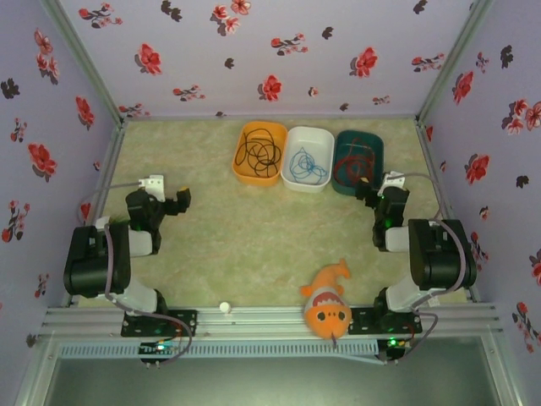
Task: Untangle the cables
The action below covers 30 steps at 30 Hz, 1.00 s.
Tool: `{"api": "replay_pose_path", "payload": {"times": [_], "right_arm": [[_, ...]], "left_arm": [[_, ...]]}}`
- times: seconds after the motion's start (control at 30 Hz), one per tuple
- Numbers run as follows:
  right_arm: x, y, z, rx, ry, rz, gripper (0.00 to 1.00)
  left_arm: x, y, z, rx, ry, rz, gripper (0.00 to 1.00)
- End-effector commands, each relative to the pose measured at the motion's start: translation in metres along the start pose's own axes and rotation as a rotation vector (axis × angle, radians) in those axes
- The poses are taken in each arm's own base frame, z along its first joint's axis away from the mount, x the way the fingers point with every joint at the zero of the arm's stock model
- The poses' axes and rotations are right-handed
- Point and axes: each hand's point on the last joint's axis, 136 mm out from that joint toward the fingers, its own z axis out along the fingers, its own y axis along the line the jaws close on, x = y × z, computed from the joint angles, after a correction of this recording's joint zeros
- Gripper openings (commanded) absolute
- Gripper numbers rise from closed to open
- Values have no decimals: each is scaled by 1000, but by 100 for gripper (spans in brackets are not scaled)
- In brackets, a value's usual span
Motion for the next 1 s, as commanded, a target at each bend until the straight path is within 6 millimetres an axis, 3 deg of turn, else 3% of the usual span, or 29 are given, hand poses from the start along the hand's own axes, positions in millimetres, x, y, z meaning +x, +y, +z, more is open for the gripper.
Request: {"api": "replay_pose_path", "payload": {"times": [0.0,0.07,0.2,0.97], "right_arm": [[10,21,-2,-153,41,-36,99],[10,20,-2,-147,44,-38,99],[9,0,1,-27,49,1,99],[9,1,1,-29,46,-3,99]], "left_arm": [[-6,-1,0,12,-16,27,100],[-5,0,0,11,-14,26,100],[-4,-1,0,12,-13,27,100],[-5,-1,1,12,-15,28,100]]}}
